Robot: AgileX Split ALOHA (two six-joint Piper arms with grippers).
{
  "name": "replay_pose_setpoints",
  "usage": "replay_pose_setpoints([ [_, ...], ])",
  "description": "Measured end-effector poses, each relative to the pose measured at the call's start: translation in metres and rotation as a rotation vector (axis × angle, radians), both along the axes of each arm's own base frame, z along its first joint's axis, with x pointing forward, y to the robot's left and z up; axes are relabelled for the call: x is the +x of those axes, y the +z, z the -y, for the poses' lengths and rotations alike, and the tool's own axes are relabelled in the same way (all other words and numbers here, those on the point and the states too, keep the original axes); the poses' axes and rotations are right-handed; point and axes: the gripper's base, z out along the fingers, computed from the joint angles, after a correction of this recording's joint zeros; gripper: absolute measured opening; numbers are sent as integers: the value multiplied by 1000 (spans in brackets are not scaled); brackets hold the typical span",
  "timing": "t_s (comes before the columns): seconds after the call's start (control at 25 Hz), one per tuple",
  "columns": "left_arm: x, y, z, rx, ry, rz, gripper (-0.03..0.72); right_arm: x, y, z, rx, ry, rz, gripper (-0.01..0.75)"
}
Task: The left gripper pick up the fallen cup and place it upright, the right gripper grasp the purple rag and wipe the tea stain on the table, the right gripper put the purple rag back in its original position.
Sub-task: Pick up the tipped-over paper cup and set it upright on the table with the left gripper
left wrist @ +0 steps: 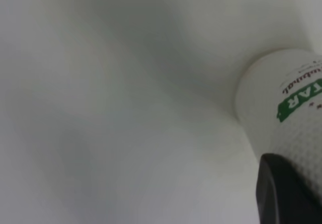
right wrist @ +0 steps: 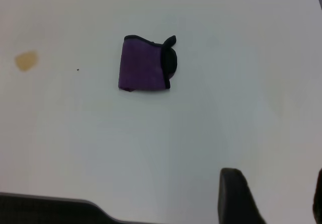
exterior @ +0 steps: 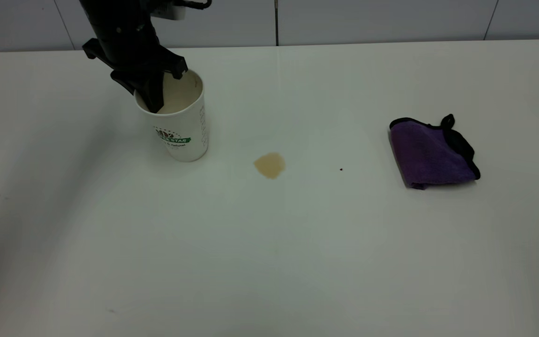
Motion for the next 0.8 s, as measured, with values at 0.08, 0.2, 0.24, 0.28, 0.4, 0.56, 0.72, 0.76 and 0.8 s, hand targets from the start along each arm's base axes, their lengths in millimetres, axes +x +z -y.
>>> replay_pose_setpoints([
  [0.08,0,-1,-1,2,1,0,60,0,0,0,0,0,0,405],
  [0.2,0,-1,-1,3,1,0,185,0,0,0,0,0,0,405],
  [0.24,0,-1,-1,3,1,0,227,0,0,0,0,0,0,405],
  [0.28,1,0,-1,3,1,1,276,0,0,0,0,0,0,405],
  [0.4,2,5,-1,6,-4,-8,385,0,0,0,0,0,0,405],
  [0.56,5,26,0,12,-10,-23,435,0,0,0,0,0,0,405],
  [0.72,7,60,-1,27,-13,-48,439,0,0,0,0,0,0,405],
  [0.76,6,71,-1,33,-9,-55,439,0,0,0,0,0,0,405],
  [0.8,6,82,-1,33,0,-53,441,0,0,0,0,0,0,405],
])
